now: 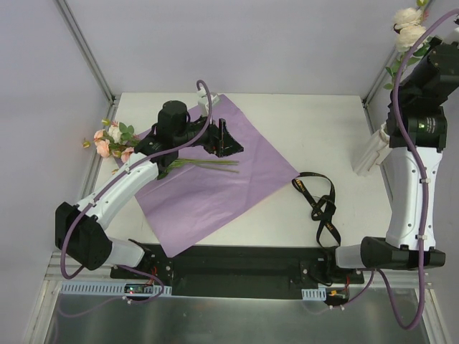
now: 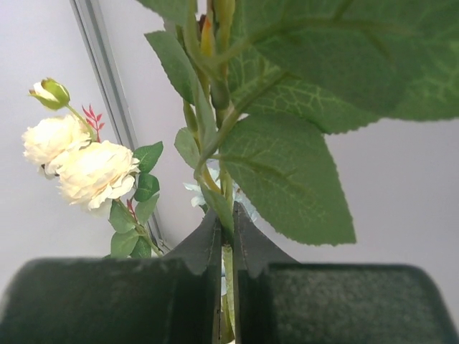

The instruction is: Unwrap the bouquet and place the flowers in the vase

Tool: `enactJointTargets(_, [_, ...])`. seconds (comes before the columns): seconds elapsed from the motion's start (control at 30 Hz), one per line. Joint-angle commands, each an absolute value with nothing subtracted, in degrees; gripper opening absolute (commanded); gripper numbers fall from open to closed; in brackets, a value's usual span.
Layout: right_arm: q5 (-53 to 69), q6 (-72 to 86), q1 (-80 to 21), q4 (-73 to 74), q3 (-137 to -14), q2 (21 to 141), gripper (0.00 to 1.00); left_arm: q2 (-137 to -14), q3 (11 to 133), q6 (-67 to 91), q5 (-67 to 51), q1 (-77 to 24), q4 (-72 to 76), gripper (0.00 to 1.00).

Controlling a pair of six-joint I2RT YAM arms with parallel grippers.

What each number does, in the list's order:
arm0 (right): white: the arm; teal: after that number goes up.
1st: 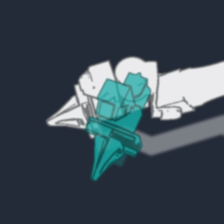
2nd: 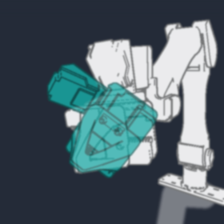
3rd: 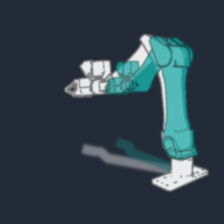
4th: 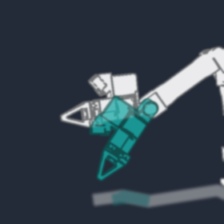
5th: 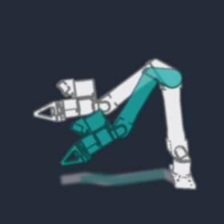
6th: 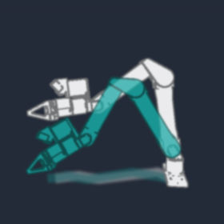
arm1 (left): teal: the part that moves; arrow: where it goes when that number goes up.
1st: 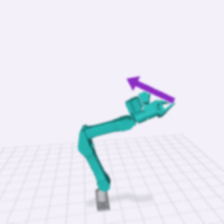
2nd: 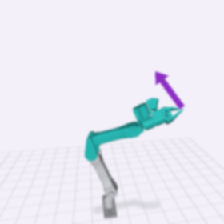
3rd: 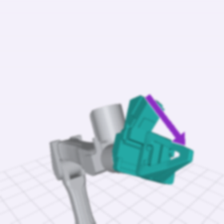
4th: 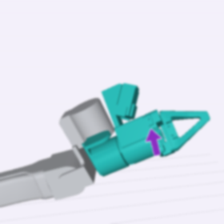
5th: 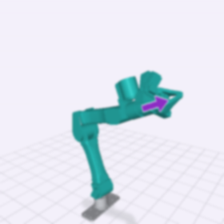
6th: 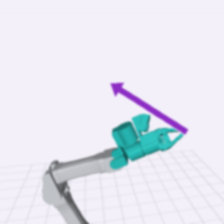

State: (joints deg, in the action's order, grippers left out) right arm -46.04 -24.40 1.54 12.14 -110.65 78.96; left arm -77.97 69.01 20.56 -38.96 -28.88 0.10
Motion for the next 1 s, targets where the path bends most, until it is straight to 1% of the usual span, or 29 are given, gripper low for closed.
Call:
enactJointTargets(0.0, [-45.1,-23.7,2.3,5.9,-112.5,75.8,0.01,-78.8,69.9,22.0,-41.0,-28.9,1.8,0.69])
enactJointTargets(0.27, [-43.9,-23.2,2.4,6.3,-115.8,77.8,0.01,-78.9,69.7,21.9,-40.5,-28.7,1.7,0.69])
enactJointTargets(0.47, [-43.8,-22.1,2.4,6.5,-115.1,78.4,0.01,-79.4,69.7,22.4,-40.6,-28.5,1.7,0.68])
enactJointTargets(0.97, [-44.4,-19.0,4.5,4.9,-104.2,77.9,0.01,-80.6,69.6,22.5,-40.3,-28.3,1.7,0.68])
